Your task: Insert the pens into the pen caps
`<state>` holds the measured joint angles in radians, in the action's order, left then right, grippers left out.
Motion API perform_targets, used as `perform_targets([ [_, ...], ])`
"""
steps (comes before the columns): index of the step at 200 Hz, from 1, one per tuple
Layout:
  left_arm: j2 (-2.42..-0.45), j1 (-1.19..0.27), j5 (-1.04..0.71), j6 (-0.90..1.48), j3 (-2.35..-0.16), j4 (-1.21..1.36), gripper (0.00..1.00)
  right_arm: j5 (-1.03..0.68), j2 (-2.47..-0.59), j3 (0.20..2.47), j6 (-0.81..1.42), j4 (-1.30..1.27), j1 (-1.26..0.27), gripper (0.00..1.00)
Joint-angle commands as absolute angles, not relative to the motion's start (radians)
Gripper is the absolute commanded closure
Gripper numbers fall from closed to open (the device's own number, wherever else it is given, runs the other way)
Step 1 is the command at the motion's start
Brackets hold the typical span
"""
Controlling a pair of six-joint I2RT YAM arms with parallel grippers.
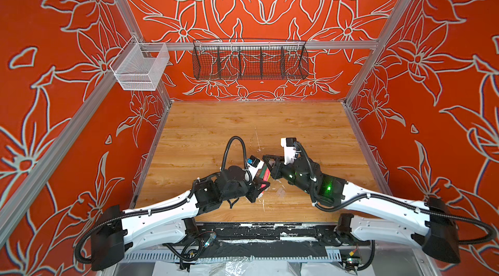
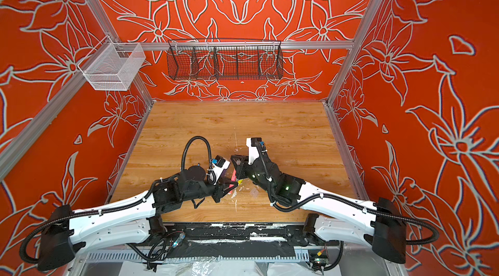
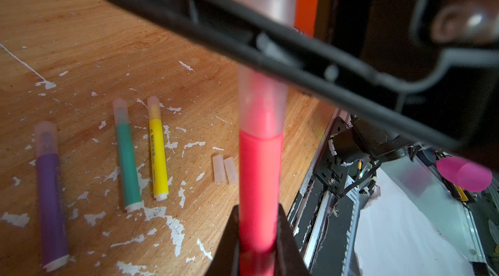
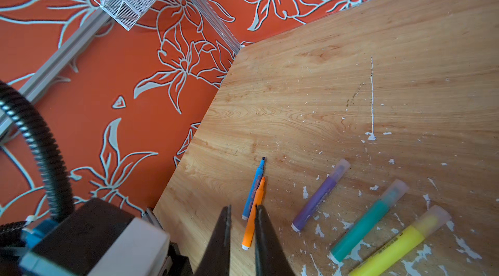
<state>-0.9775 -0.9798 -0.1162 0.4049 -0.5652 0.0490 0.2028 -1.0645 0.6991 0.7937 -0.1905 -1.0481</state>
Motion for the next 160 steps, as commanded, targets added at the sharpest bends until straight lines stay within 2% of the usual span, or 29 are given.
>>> perform_targets([
  [1,-0.978,-0.98,-0.026,0.39,-0.625,0.05,1.0,0.186,-1.078,0.694,0.818,-0.212,-1.047,1.0],
  [31,-0.979,-0.97,0.061,0.362,-0.705,0.032,1.0,0.181,-1.06,0.661,0.827,-0.239,-1.058,1.0],
  [160,-1.176,-0.855,0.029,0.239,-0.983,0.041,1.0,0.169,-1.047,0.582,0.818,-0.245,-1.095,1.0],
])
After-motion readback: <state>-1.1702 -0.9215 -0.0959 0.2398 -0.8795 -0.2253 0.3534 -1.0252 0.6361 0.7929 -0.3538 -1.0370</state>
